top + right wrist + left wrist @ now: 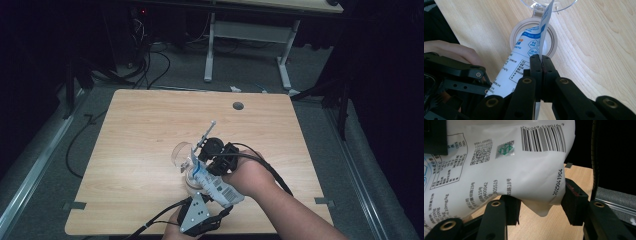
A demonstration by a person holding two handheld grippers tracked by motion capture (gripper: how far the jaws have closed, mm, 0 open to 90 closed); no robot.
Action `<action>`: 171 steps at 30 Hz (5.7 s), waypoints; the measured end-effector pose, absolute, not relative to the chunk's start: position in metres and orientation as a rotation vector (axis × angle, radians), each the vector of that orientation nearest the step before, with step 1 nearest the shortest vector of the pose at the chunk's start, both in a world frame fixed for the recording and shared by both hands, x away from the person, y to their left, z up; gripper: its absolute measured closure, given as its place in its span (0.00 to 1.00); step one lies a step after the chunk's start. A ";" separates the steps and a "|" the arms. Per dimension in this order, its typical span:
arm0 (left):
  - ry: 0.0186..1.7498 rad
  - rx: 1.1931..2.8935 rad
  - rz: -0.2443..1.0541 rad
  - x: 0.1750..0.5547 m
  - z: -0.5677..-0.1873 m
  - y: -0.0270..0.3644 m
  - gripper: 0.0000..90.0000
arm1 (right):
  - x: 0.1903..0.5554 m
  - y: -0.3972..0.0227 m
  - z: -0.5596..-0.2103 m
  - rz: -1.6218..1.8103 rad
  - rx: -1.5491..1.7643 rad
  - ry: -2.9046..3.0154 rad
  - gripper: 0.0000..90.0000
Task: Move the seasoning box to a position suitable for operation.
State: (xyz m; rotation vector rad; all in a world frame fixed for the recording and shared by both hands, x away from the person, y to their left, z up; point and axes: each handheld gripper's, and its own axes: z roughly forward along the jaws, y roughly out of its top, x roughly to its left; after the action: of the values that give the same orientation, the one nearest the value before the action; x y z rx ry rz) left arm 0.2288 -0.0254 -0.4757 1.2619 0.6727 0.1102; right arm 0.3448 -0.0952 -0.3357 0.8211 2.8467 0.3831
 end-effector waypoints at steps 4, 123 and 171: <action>0.673 1.262 0.110 0.229 -0.476 -0.025 0.60 | 0.345 -0.095 -0.336 0.382 0.820 2.847 1.00; 0.684 1.334 0.133 0.232 -0.508 -0.023 0.60 | 0.332 -0.110 -0.337 0.388 0.851 2.844 1.00; 0.733 1.327 0.101 0.239 -0.517 -0.019 0.55 | 0.326 -0.121 -0.336 0.405 0.870 2.835 1.00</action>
State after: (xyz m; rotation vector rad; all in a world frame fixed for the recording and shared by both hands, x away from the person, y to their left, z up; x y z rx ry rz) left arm 0.2389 -0.0191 -0.5170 1.3270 0.7334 0.1007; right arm 0.3260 -0.1208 -0.3364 0.8702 2.8349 0.4054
